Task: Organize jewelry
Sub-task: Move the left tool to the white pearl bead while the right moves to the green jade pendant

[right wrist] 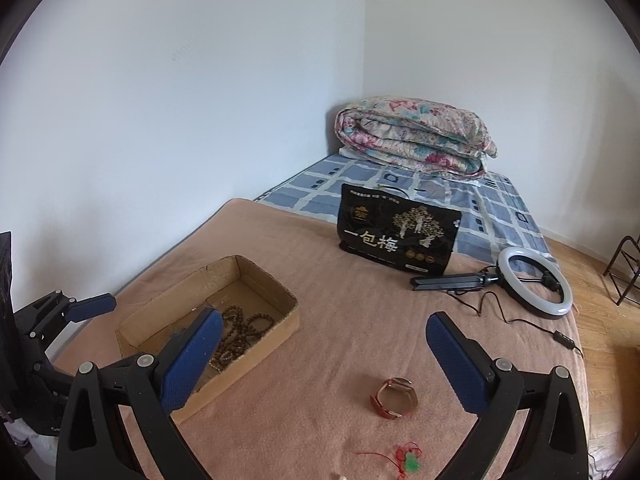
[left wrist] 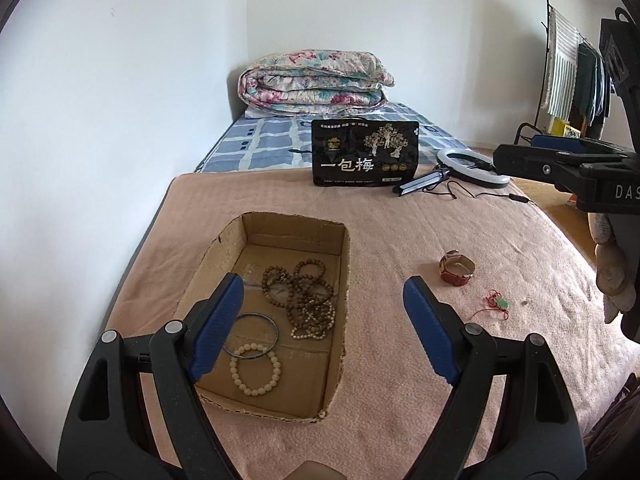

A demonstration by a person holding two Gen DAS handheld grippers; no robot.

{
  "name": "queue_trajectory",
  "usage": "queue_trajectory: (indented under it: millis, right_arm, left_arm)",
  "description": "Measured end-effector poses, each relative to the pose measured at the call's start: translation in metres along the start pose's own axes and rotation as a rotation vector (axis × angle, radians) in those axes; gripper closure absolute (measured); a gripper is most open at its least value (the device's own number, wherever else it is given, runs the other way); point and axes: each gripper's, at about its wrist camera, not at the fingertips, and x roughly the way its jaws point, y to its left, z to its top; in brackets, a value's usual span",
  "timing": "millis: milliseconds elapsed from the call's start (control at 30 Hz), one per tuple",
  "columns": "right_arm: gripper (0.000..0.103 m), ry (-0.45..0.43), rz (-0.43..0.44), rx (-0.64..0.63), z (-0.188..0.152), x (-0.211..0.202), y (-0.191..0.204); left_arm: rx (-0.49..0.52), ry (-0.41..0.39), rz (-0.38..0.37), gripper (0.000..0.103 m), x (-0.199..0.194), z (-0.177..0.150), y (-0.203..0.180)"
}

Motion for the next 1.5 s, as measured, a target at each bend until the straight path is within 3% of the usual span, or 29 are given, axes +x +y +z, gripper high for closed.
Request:
queue_trajectory:
  millis: [400,767,1167,1233,1400,1500]
  right_arm:
    - [0.000,0.029,-0.114,0.067,-0.050,-0.045,-0.099]
    - [0.000,0.111,-0.087,0.131,-0.108,-0.032,-0.147]
    - [0.001,0.156,-0.011,0.076,-0.143,0.004,-0.137]
    - [0.004,0.171,-0.005,0.062,-0.148,0.012,-0.134]
    - [0.015,0.225,0.041,0.053,-0.160,0.033,-0.128]
    - [0.022,0.259,0.062,0.053,-0.165,0.045,-0.127]
  left_arm:
    - [0.068,0.046,-0.105,0.019,0.021,-0.009,-0.063]
    - [0.131,0.131,-0.197,0.019,0.049,-0.037,-0.117]
    - [0.158,0.232,-0.274,0.051,0.083,-0.066,-0.154]
    - [0.161,0.259,-0.284,0.062,0.091,-0.071,-0.158]
    - [0.163,0.300,-0.296,0.065,0.107,-0.081,-0.164]
    - [0.165,0.316,-0.303,0.073,0.114,-0.084,-0.167]
